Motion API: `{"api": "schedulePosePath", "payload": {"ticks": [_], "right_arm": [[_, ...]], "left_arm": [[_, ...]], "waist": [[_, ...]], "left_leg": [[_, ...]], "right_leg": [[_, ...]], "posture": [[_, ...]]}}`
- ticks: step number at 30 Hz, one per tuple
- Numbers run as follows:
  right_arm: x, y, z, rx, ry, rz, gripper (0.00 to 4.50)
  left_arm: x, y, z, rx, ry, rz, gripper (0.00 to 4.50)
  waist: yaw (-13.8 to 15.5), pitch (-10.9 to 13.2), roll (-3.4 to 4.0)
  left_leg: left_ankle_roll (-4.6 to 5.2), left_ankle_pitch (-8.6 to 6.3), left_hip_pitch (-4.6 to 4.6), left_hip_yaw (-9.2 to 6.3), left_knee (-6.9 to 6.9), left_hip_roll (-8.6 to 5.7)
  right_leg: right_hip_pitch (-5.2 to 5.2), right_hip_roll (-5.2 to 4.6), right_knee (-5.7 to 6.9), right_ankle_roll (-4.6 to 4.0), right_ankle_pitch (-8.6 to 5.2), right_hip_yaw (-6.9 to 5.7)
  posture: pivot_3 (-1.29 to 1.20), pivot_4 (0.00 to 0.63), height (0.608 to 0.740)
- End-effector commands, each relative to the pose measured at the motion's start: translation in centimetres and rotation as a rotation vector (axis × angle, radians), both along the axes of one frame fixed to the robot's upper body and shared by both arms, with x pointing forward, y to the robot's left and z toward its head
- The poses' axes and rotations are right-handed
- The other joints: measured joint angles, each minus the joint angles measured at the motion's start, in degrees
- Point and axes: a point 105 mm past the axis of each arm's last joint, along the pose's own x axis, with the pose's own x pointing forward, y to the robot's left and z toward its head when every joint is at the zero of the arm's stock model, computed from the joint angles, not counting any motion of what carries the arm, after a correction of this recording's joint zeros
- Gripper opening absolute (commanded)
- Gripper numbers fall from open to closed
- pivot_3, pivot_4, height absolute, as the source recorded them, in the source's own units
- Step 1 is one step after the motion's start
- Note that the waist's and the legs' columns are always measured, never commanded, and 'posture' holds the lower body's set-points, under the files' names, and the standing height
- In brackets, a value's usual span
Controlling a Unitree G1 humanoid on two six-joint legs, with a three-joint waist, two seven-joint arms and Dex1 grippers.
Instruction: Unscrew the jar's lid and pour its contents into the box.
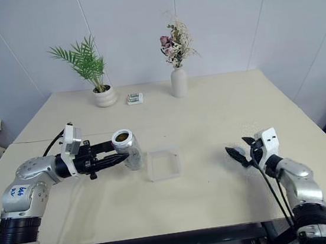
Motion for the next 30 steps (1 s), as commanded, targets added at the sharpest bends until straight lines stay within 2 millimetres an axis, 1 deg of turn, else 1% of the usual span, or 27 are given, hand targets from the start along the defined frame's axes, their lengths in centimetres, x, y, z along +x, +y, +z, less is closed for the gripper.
{"api": "schedulePosePath", "payload": {"ticks": [1,3,7,9,13,16,19,23,26,29,30], "right_arm": [[-2.8,2.0,5.4,-0.115,-0.124,0.194,4.48],[-3.7,2.7,6.3,-0.154,-0.130,0.243,4.48],[-5.8,4.1,8.9,-0.258,-0.155,0.386,4.48],[-6.6,4.5,9.5,-0.285,-0.152,0.430,4.48],[-7.4,4.3,10.8,-0.327,-0.159,0.460,4.48],[-8.2,4.3,12.0,-0.323,-0.166,0.472,4.48],[-9.1,4.1,11.4,-0.329,-0.155,0.458,4.48],[-9.4,3.4,10.8,-0.305,-0.148,0.402,4.48],[-9.6,3.4,10.2,-0.273,-0.141,0.386,4.48],[-9.7,3.7,9.9,-0.258,-0.138,0.386,4.48],[-9.7,3.8,9.8,-0.247,-0.139,0.386,4.48]], "left_arm": [[0.0,0.2,1.4,0.029,-0.066,0.000,1.90],[0.2,0.2,1.4,0.037,-0.067,0.004,1.90],[1.5,-0.2,1.8,0.043,-0.055,0.011,1.90],[2.0,-0.3,2.0,0.047,-0.057,0.013,1.90],[2.8,-0.5,2.4,0.066,-0.063,0.026,1.90],[3.5,-0.7,2.5,0.100,-0.064,0.042,1.90],[4.4,-0.8,2.6,0.150,-0.076,0.099,1.90],[5.7,-0.4,2.8,0.187,-0.071,0.215,1.90],[5.8,-0.7,3.3,0.205,-0.124,0.200,1.90],[6.1,-0.9,2.8,0.262,-0.166,0.214,1.90],[6.4,-1.0,2.4,0.326,-0.198,0.235,1.90]], "waist": [[0.1,0.0,0.01],[0.1,0.0,0.00],[0.1,0.0,-0.03],[0.2,0.0,-0.03],[0.2,0.0,-0.03],[0.2,0.0,-0.03],[0.6,0.0,-0.04],[0.9,0.0,-0.05],[1.1,0.0,-0.05],[1.3,0.0,-0.05],[1.3,0.0,-0.05]], "left_leg": [[0.00,0.00,0.00,0.00,0.00,0.00],[0.00,0.00,0.00,0.00,0.01,0.00],[0.00,0.00,0.02,0.00,0.09,0.00],[0.00,0.00,-0.02,0.00,0.16,0.00],[0.01,-0.01,-0.04,0.01,0.18,0.00],[0.01,-0.01,-0.04,0.01,0.16,0.00],[0.03,-0.02,-0.07,0.00,0.15,0.00],[0.05,-0.07,-0.08,0.01,0.15,-0.01],[0.05,-0.07,-0.07,0.01,0.17,-0.01],[0.05,-0.07,-0.06,0.02,0.19,-0.01],[0.05,-0.07,-0.06,0.02,0.19,0.00]], "right_leg": [[0.00,0.00,-0.01,0.00,0.00,0.00],[0.01,0.00,-0.03,0.00,0.00,0.00],[0.07,0.01,-0.07,-0.01,-0.01,-0.02],[0.07,0.01,-0.09,0.00,0.00,-0.02],[0.07,-0.01,-0.12,0.01,0.00,-0.01],[0.06,0.00,-0.10,0.00,0.00,-0.01],[0.04,0.00,-0.09,0.00,0.00,-0.01],[0.04,-0.01,-0.10,0.03,0.01,-0.01],[0.04,0.00,-0.07,0.04,0.01,0.00],[0.04,0.00,-0.07,0.03,0.01,0.00],[0.05,0.00,-0.07,0.03,0.01,0.00]], "posture": [[0.00,0.150,0.740],[0.00,0.150,0.740],[0.00,0.150,0.740],[0.00,0.150,0.740],[0.00,0.150,0.740],[0.00,0.150,0.740],[0.00,0.150,0.740],[0.00,0.150,0.740],[0.00,0.150,0.740],[0.00,0.150,0.740],[0.00,0.150,0.740]]}}
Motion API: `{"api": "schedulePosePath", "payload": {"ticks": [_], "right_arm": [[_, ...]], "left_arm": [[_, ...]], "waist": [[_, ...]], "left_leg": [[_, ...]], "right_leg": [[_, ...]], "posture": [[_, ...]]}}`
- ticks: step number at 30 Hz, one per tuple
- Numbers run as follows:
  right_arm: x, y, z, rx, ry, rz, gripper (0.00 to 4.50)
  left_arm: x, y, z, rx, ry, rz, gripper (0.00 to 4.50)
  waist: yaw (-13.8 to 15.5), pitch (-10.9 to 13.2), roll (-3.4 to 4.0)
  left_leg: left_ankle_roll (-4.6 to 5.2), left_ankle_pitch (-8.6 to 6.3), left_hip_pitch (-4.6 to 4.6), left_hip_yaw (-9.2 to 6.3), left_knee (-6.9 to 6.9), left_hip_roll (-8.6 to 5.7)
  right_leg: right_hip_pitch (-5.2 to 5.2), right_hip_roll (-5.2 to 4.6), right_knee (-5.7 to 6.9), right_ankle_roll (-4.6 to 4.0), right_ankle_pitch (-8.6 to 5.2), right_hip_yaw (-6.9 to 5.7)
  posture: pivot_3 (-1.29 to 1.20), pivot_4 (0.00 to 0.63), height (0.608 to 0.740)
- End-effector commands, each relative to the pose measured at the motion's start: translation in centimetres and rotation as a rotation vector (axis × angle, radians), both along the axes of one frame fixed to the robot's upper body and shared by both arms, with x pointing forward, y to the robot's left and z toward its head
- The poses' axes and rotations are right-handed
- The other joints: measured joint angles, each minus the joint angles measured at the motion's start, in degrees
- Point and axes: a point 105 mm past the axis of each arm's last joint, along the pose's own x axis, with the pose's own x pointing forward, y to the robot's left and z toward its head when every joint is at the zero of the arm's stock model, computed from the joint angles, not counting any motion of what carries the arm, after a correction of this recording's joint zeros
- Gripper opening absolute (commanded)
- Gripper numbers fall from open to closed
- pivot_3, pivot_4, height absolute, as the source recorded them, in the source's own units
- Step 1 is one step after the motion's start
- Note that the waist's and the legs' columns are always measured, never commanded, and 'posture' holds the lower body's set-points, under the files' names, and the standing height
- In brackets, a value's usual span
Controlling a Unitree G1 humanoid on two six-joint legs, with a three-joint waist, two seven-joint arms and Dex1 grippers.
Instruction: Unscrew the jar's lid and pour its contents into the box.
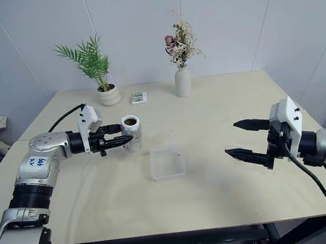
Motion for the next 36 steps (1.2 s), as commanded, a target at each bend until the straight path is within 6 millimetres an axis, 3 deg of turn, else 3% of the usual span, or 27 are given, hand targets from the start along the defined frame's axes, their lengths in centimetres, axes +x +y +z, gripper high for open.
{"api": "schedulePosePath", "payload": {"ticks": [1,12,15,17,19,22,26,28,30,32,35,36], "right_arm": [[-0.6,0.5,1.1,0.035,-0.059,0.006,4.48],[-0.2,1.1,0.3,0.079,-0.050,0.001,4.48],[-0.1,1.3,0.2,0.087,-0.048,0.003,4.48],[0.0,1.2,0.1,0.088,-0.047,-0.003,4.48],[0.0,1.1,0.0,0.090,-0.044,-0.009,4.48],[0.0,1.0,-0.1,0.093,-0.039,-0.012,4.48],[0.1,1.0,-0.3,0.097,-0.035,-0.018,4.48],[0.2,1.0,-0.3,0.110,-0.034,-0.025,4.48],[0.3,1.1,-0.3,0.115,-0.032,-0.026,4.48],[0.5,1.3,-0.3,0.123,-0.031,-0.022,4.48],[1.0,1.9,-0.3,0.169,-0.032,-0.014,4.48],[1.1,2.2,-0.4,0.172,-0.033,-0.009,4.48]], "left_arm": [[0.3,-0.9,0.7,0.138,-0.122,0.008,1.90],[0.2,-2.6,1.6,0.120,-0.262,-0.019,1.90],[1.0,-2.7,2.2,0.208,-0.377,0.047,1.90],[2.0,-2.8,4.1,0.389,-0.656,0.158,1.90],[1.7,-4.1,6.2,0.491,-0.907,0.157,1.90],[1.3,-5.6,6.6,0.652,-1.130,0.120,1.90],[0.7,-7.1,5.6,0.793,-1.318,0.021,1.90],[-0.9,-9.3,5.7,0.949,-1.616,-0.091,1.90],[-1.6,-10.1,5.5,1.026,-1.772,-0.145,1.90],[-1.7,-10.3,5.0,1.051,-1.841,-0.157,1.90],[-0.9,-10.9,2.2,1.120,-1.822,-0.142,1.90],[-1.1,-11.1,2.1,1.105,-1.857,-0.141,1.90]], "waist": [[0.2,0.0,0.00],[0.3,0.0,0.00],[0.3,0.0,-0.01],[0.3,0.0,-0.03],[0.5,0.0,-0.06],[0.5,0.0,-0.05],[0.3,0.0,-0.05],[0.3,0.0,-0.06],[0.3,0.0,-0.08],[0.3,0.0,-0.08],[0.2,0.0,-0.08],[0.2,0.0,-0.08]], "left_leg": [[0.00,0.00,0.00,0.00,0.00,0.00],[0.00,0.00,-0.02,-0.01,0.06,0.00],[0.00,0.00,-0.03,-0.01,0.11,-0.01],[0.00,0.00,-0.03,-0.01,0.13,-0.01],[0.00,0.00,-0.07,-0.04,0.21,-0.02],[0.05,-0.03,-0.15,-0.02,0.27,-0.10],[0.12,-0.07,-0.04,0.22,0.26,-0.12],[0.12,-0.07,-0.05,0.25,0.28,-0.10],[0.12,-0.07,-0.06,0.32,0.31,-0.09],[0.13,-0.08,-0.06,0.38,0.32,-0.12],[0.17,-0.10,-0.01,0.54,0.36,-0.13],[0.18,-0.10,0.01,0.58,0.37,-0.12]], "right_leg": [[0.00,0.00,0.00,0.00,0.00,0.00],[0.00,0.00,0.02,0.01,0.01,0.00],[0.02,0.00,0.02,0.04,0.02,0.00],[0.02,0.00,0.02,0.06,0.03,0.00],[0.02,0.00,0.02,0.09,0.05,0.00],[0.05,-0.05,-0.08,0.24,0.14,0.05],[0.08,-0.08,-0.09,0.31,0.17,0.28],[0.05,-0.04,-0.05,0.32,0.18,0.32],[0.02,-0.02,-0.06,0.37,0.21,0.43],[0.03,-0.02,-0.09,0.44,0.25,0.53],[0.05,-0.02,-0.09,0.49,0.27,0.69],[0.05,-0.01,-0.08,0.49,0.27,0.72]], "posture": [[0.00,0.150,0.740],[0.00,0.150,0.740],[0.00,0.150,0.740],[0.00,0.150,0.740],[0.00,0.150,0.740],[0.00,0.150,0.740],[0.00,0.150,0.740],[0.00,0.150,0.740],[0.00,0.150,0.740],[0.00,0.150,0.740],[0.00,0.150,0.740],[0.00,0.150,0.740]]}}
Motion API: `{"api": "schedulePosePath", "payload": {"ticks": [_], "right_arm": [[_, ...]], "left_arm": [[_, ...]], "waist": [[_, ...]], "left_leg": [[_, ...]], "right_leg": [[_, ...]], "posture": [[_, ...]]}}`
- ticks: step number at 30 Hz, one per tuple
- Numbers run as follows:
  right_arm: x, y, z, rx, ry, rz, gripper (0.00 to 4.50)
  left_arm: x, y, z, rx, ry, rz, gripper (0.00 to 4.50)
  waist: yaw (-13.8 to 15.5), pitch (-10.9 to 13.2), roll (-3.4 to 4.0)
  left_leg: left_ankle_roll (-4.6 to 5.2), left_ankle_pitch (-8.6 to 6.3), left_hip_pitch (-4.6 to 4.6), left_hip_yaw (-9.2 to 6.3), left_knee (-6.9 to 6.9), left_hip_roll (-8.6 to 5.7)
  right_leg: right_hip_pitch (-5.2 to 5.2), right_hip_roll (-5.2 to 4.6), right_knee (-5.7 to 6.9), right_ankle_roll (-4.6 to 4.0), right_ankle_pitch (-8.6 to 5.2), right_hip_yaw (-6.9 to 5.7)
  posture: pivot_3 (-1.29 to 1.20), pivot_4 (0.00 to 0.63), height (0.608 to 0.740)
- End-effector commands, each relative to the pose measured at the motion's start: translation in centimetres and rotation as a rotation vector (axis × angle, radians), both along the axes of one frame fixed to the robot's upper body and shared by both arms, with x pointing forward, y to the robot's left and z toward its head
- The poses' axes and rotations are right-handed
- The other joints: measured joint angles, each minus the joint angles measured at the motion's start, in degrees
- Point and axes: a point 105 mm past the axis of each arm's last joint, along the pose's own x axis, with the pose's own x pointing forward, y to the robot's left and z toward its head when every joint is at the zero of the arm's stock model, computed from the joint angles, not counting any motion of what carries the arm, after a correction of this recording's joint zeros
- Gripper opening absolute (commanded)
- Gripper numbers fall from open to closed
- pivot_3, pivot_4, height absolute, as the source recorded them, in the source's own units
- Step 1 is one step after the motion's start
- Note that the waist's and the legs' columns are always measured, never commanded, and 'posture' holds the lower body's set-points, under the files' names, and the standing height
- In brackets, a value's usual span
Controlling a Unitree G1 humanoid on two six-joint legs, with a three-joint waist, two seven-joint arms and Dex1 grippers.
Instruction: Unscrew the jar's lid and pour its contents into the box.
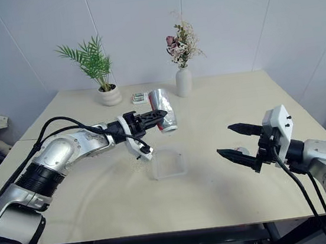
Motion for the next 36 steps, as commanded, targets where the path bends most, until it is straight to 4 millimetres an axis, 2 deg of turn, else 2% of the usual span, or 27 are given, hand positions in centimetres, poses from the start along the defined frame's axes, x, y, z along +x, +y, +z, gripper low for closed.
{"api": "schedulePosePath", "payload": {"ticks": [1,4,6,10,12,16,19,20,22,23,26,30,34,36], "right_arm": [[0.0,0.9,0.7,0.013,-0.046,0.017,4.48],[0.1,1.0,0.7,0.024,-0.046,0.017,4.48],[0.3,1.0,0.9,0.034,-0.052,0.011,4.48],[0.5,0.9,1.1,0.044,-0.057,0.011,4.48],[0.6,1.0,1.1,0.048,-0.058,0.016,4.48],[0.9,1.2,1.2,0.051,-0.061,0.021,4.48],[0.9,1.3,1.2,0.054,-0.060,0.025,4.48],[0.9,1.3,1.2,0.054,-0.059,0.027,4.48],[0.8,1.4,1.3,0.055,-0.059,0.033,4.48],[0.8,1.5,1.4,0.057,-0.057,0.038,4.48],[0.6,2.0,1.4,0.054,-0.048,0.068,4.48],[0.4,2.6,1.4,0.048,-0.042,0.101,4.48],[0.5,4.2,1.4,0.042,-0.022,0.156,4.48],[0.4,4.8,1.3,0.029,-0.012,0.183,4.48]], "left_arm": [[-0.4,-0.7,-0.8,0.025,-0.081,-0.031,1.90],[0.0,-0.3,-1.5,0.044,-0.043,0.004,1.90],[-1.0,-0.2,-1.2,0.067,-0.102,-0.044,1.90],[-1.2,0.0,-0.9,0.079,-0.122,-0.044,1.90],[-0.5,0.7,-1.3,0.103,-0.096,0.011,1.90],[0.2,1.6,0.4,-0.005,-0.060,0.041,1.90],[1.1,2.7,0.7,-0.115,0.049,0.104,1.90],[1.2,3.2,0.5,-0.172,0.135,0.113,1.90],[1.8,4.9,0.7,-0.421,0.367,0.170,1.90],[1.8,5.4,0.1,-0.532,0.532,0.179,1.90],[1.4,6.6,-0.1,-0.867,0.893,0.165,1.90],[1.4,9.1,-0.2,-1.107,1.069,0.201,1.90],[2.6,14.8,-0.7,-1.581,1.214,0.248,1.90],[2.6,16.5,-1.0,-1.725,1.243,0.242,1.90]], "waist": [[0.0,0.0,0.00],[0.0,0.0,-0.01],[-0.1,0.0,-0.01],[0.1,0.0,-0.01],[0.1,0.0,-0.01],[-0.1,0.0,-0.01],[-0.1,0.0,0.00],[-0.1,0.0,0.00],[-0.1,0.0,0.03],[-0.1,0.0,0.03],[-0.1,0.0,0.04],[-0.1,0.0,0.03],[-0.6,0.0,0.03],[-0.8,0.0,0.03]], "left_leg": [[0.00,0.00,0.01,0.01,0.03,0.01],[0.01,0.01,-0.05,0.04,0.04,0.03],[0.02,0.01,-0.05,0.06,0.04,0.02],[0.06,-0.01,-0.02,0.12,0.03,0.01],[0.07,-0.02,-0.03,0.12,0.07,0.00],[0.16,-0.07,-0.05,0.19,0.25,0.00],[0.17,-0.08,-0.04,0.22,0.29,0.02],[0.17,-0.08,-0.04,0.22,0.30,0.03],[0.17,-0.08,-0.04,0.23,0.32,0.03],[0.20,-0.10,-0.03,0.29,0.33,0.03],[0.22,-0.11,-0.02,0.32,0.35,0.08],[0.22,-0.11,-0.04,0.24,0.43,0.11],[0.22,-0.11,0.01,0.26,0.51,0.13],[0.22,-0.10,0.06,0.24,0.51,0.13]], "right_leg": [[-0.01,0.03,0.00,0.00,0.00,0.03],[-0.10,0.07,0.05,0.01,0.01,0.15],[-0.09,0.07,0.06,0.04,0.02,0.18],[-0.10,0.07,0.09,0.07,0.05,0.27],[-0.09,0.07,0.08,0.09,0.06,0.28],[-0.07,0.07,0.09,0.13,0.08,0.33],[-0.07,0.08,0.12,0.13,0.08,0.35],[-0.07,0.08,0.12,0.13,0.08,0.35],[-0.07,0.08,0.11,0.12,0.09,0.35],[-0.07,0.08,0.15,0.12,0.10,0.38],[-0.08,0.08,0.19,0.07,0.13,0.36],[-0.08,0.17,0.24,0.05,0.15,0.36],[-0.06,0.19,0.26,0.05,0.17,0.39],[-0.03,0.20,0.29,0.05,0.17,0.38]], "posture": [[0.00,0.150,0.740],[0.00,0.150,0.740],[0.00,0.150,0.740],[0.00,0.150,0.740],[0.00,0.150,0.740],[0.00,0.150,0.740],[0.00,0.150,0.740],[0.00,0.150,0.740],[0.00,0.150,0.740],[0.00,0.150,0.740],[0.00,0.150,0.740],[0.00,0.150,0.740],[0.00,0.150,0.740],[0.00,0.150,0.740]]}}
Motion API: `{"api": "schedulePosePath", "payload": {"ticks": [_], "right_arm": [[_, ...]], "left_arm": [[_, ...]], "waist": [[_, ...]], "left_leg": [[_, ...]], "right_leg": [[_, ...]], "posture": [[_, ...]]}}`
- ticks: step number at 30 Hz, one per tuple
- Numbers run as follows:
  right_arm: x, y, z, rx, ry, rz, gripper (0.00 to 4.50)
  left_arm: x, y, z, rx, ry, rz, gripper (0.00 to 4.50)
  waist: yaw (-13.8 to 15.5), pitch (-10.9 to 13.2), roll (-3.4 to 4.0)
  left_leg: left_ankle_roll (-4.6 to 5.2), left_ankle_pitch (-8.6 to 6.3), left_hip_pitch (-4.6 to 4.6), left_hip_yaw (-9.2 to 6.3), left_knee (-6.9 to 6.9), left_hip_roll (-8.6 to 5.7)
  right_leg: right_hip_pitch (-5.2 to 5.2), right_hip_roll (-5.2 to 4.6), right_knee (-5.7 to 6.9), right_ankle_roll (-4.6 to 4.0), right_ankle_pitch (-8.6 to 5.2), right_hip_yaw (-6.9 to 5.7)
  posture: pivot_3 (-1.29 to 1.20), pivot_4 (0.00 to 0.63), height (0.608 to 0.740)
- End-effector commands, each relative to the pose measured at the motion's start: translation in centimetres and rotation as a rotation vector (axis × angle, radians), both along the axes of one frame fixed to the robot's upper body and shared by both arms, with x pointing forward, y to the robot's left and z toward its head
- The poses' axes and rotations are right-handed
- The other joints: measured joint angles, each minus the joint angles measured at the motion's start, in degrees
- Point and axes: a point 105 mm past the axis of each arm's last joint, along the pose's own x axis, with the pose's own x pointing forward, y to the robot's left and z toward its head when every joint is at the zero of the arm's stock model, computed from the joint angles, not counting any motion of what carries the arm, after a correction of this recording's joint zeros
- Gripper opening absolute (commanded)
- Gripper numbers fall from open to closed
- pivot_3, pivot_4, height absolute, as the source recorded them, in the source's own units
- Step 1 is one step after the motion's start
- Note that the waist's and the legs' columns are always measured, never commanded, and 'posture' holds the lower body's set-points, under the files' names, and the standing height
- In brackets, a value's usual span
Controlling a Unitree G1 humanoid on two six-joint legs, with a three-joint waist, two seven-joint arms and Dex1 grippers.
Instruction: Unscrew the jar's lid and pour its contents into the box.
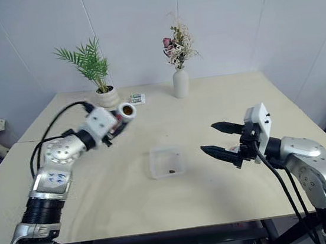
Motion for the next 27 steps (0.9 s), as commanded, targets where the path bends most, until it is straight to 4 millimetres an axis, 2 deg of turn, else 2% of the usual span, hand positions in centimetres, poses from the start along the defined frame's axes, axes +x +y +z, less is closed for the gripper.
{"api": "schedulePosePath", "payload": {"ticks": [1,3,6,10,13,16,19,27], "right_arm": [[-0.5,1.7,0.7,-0.007,-0.029,0.077,4.48],[-0.4,2.0,0.8,-0.004,-0.029,0.087,4.48],[0.3,4.0,1.1,0.011,-0.042,0.137,4.48],[0.5,5.5,1.4,0.028,-0.050,0.183,4.48],[0.6,5.8,1.1,0.021,-0.054,0.192,4.48],[0.7,6.2,0.7,-0.012,-0.067,0.213,4.48],[0.7,6.2,0.6,-0.021,-0.073,0.217,4.48],[0.6,5.0,0.7,-0.057,-0.095,0.202,4.48]], "left_arm": [[0.0,4.0,-0.2,-0.262,0.076,0.116,1.90],[0.0,5.0,-0.6,-0.330,0.105,0.148,1.90],[0.1,8.8,-3.7,-0.403,0.172,0.295,1.90],[0.3,10.4,-6.5,-0.357,0.189,0.361,1.90],[0.6,10.6,-7.2,-0.402,0.165,0.373,1.90],[0.7,11.3,-7.7,-0.409,0.071,0.388,1.90],[0.8,12.3,-8.6,-0.460,0.080,0.428,1.90],[0.4,13.4,-7.5,-0.696,0.043,0.381,1.90]], "waist": [[-0.2,0.0,0.00],[-0.2,0.0,-0.01],[-0.7,0.0,-0.01],[-0.8,0.0,-0.04],[-0.3,0.0,-0.11],[0.3,-0.1,-0.11],[0.5,-0.1,-0.11],[0.5,-0.1,-0.12]], "left_leg": [[-0.01,0.01,0.00,-0.01,0.01,0.01],[-0.01,0.01,0.00,-0.02,0.02,0.02],[-0.02,0.01,-0.01,-0.04,0.02,0.01],[-0.02,0.02,-0.01,-0.07,0.00,0.03],[-0.04,0.01,-0.06,-0.11,0.00,0.04],[-0.04,0.01,-0.06,-0.07,0.00,0.01],[-0.04,0.00,-0.06,-0.03,-0.01,0.04],[-0.04,0.00,-0.05,0.03,-0.02,0.08]], "right_leg": [[0.00,0.01,0.01,0.00,0.00,0.00],[0.00,0.03,0.00,0.00,0.02,0.00],[0.00,0.02,0.00,0.02,0.07,0.02],[-0.01,0.03,0.01,-0.02,0.11,-0.01],[-0.02,0.02,-0.04,-0.03,0.11,-0.05],[0.00,-0.02,-0.16,0.00,0.19,-0.04],[-0.02,-0.02,-0.19,-0.03,0.22,-0.05],[-0.02,0.00,-0.20,-0.07,0.25,-0.08]], "posture": [[0.00,0.150,0.740],[0.00,0.150,0.740],[0.00,0.150,0.740],[0.00,0.150,0.740],[0.00,0.150,0.740],[0.00,0.150,0.740],[0.00,0.150,0.740],[0.00,0.150,0.740]]}}
